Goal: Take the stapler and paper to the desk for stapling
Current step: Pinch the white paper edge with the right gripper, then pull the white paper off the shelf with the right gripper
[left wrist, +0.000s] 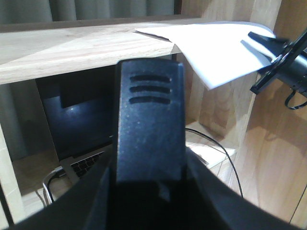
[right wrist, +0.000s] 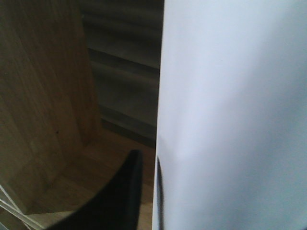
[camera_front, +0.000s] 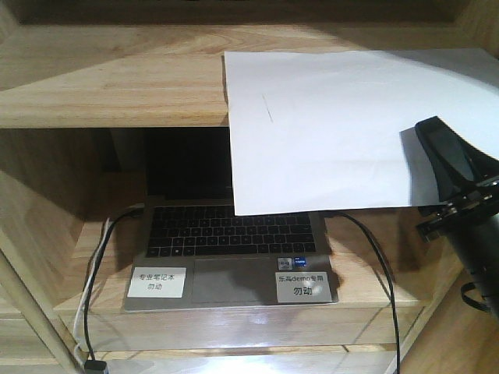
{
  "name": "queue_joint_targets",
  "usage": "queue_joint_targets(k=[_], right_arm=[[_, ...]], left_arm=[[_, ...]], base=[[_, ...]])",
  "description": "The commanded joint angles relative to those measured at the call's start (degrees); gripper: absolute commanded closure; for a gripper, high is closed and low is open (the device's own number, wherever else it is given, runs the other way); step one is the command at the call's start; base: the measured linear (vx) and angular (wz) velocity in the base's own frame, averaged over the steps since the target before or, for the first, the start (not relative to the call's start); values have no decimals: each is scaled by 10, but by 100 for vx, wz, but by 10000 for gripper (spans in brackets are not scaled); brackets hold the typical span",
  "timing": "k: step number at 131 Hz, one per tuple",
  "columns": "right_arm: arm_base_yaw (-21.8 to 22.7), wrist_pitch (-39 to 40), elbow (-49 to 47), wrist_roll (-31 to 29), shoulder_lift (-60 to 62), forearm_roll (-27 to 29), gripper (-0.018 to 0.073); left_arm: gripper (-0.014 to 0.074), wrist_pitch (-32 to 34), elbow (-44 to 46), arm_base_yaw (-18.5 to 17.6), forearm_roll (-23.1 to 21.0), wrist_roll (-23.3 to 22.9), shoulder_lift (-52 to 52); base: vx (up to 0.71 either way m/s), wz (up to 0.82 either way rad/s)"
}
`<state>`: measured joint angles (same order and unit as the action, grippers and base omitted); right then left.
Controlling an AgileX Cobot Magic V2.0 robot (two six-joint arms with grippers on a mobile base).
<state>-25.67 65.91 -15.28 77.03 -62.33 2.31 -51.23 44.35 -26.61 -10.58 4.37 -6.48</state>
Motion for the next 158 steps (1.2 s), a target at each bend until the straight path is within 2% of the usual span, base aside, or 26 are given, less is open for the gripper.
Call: queue_joint_targets(k=[1, 56, 94, 127, 158], right_arm=[[-1, 112, -17, -6, 6, -10, 575], [-1, 112, -17, -8, 32, -23, 569], [-1, 108, -17, -24, 86, -94, 566], [-1, 54, -17, -21, 159, -165, 565], [1, 33, -17, -27, 235, -156, 565]], left_arm=[[603, 61, 15, -2, -10, -1, -10], [603, 61, 15, -2, -10, -1, -10], [603, 61, 15, -2, -10, -1, -10], [603, 61, 15, -2, -10, -1, -10], [603, 61, 15, -2, -10, -1, -10]], base=[[0, 0], [0, 0], [0, 0], [0, 0], [0, 0]])
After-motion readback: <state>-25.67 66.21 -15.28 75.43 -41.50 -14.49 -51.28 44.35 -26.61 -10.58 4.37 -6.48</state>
